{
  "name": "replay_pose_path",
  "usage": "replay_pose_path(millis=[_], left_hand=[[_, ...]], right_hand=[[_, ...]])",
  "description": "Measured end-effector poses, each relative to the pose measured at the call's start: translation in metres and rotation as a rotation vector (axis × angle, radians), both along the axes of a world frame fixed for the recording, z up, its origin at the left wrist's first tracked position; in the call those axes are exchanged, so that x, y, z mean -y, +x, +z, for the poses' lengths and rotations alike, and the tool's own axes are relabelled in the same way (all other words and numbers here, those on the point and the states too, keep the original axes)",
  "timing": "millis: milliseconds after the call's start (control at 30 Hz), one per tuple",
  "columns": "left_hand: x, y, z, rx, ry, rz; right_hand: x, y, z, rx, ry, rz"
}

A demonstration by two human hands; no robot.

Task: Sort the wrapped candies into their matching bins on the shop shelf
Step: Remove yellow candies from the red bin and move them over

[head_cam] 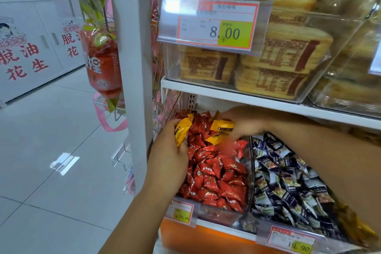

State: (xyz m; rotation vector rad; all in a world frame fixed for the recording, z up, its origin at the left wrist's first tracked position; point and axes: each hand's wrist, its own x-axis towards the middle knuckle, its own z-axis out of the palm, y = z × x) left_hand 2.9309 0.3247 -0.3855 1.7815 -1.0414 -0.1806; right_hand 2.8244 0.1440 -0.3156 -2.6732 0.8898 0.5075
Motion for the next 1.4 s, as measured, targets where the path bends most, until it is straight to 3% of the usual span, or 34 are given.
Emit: replay_pose_path(millis=[133,233,367,467,567,733,900,1067,1167,1267,1400], left_hand=[[0.000,-0.002,-0.002,0.014,0.002,0.004],[0.000,-0.005,-0.001,0.039,-0.007,0.024],[0.000,-0.014,0.005,0.102,-0.034,0.027],[-0.005,-0.036,0.012,0.110,-0.031,-0.092],[-0.007,-0.081,0.018,0.132,-0.003,-0.279],[0.025,-0.178,0.021,0.208,0.091,-0.530],[0.088,-0.263,0.032,0.438,0.107,-0.560],[0.163,-0.310,0.031,0.719,0.251,-0.491],[0.200,-0.316,0.018,0.813,0.318,-0.553],[0.221,-0.311,0.008,0.888,0.369,-0.641],[0.225,-0.316,0.003,0.904,0.670,-0.698]], right_hand=[[-0.011,0.007,-0.015,-0.087,-0.184,0.067],[-0.011,0.001,-0.016,0.068,-0.264,0.076],[-0.032,-0.033,-0.010,0.502,-0.268,-0.117],[-0.071,-0.076,-0.016,0.790,-0.079,-0.284],[-0.095,-0.132,-0.026,0.826,-0.035,-0.439],[-0.089,-0.234,-0.033,0.902,-0.261,-0.767],[-0.049,-0.311,-0.040,0.975,-0.428,-0.962],[0.009,-0.347,-0.066,0.777,-0.630,-1.007],[0.023,-0.361,-0.083,0.600,-0.574,-0.981],[0.028,-0.367,-0.093,0.591,-0.480,-0.959],[0.033,-0.365,-0.103,0.503,-0.464,-0.928]])
